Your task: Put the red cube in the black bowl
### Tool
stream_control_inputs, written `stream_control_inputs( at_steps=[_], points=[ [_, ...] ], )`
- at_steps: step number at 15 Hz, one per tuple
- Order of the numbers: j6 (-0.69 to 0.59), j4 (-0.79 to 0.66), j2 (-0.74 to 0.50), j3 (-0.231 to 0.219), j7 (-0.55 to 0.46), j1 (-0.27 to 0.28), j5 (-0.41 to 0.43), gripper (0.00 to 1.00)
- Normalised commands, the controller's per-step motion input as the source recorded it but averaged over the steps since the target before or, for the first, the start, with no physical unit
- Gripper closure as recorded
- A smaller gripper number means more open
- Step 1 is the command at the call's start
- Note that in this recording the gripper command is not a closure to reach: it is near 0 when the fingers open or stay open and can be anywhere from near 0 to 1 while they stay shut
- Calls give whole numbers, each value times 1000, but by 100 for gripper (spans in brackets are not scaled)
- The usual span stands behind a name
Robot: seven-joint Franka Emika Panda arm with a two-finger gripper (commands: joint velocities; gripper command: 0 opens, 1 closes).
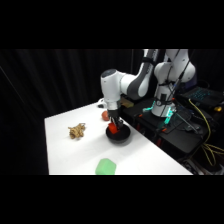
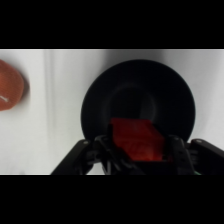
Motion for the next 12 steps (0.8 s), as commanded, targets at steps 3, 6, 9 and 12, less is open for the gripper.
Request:
stream_control_inputs(
  at_steps=[3,6,9,12],
  points=[
    [92,126,113,18,-124,-44,137,0],
    [-30,136,31,37,-137,-48,153,0],
    [-267,110,-150,38,-85,-32,135,0],
    [-408,48,-374,-12,52,29,-18,0]
  ],
)
